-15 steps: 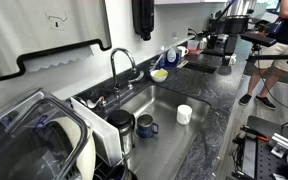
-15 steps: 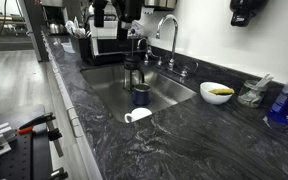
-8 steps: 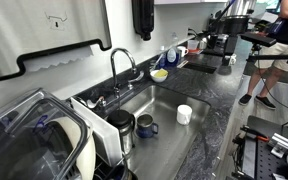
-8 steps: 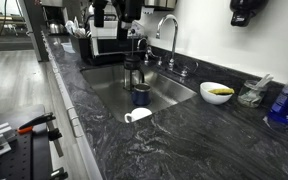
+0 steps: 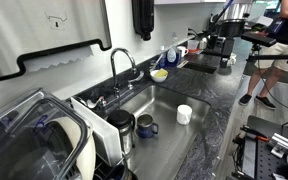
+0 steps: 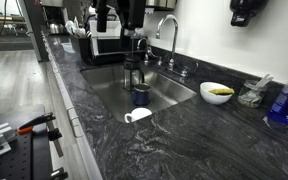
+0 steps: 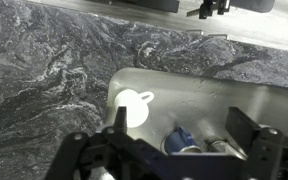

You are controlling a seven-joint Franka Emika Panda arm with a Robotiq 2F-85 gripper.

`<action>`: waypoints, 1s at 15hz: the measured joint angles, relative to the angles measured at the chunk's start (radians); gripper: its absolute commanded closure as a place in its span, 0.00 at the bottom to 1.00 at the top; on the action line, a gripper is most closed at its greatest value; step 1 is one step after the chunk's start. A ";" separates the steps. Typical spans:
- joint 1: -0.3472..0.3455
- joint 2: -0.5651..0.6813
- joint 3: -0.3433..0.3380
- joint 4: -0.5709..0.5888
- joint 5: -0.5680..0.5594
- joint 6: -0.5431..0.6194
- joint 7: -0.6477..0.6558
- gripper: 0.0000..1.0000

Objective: Use the sponge to wipe the counter top

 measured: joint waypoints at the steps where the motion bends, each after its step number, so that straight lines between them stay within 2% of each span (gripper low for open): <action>1: -0.003 0.021 -0.003 0.006 0.000 0.029 0.001 0.00; 7: -0.042 0.196 -0.035 0.095 0.026 0.205 0.001 0.00; 12: -0.074 0.382 -0.050 0.269 0.186 0.213 -0.047 0.00; 15: -0.100 0.507 -0.034 0.394 0.232 0.211 -0.053 0.00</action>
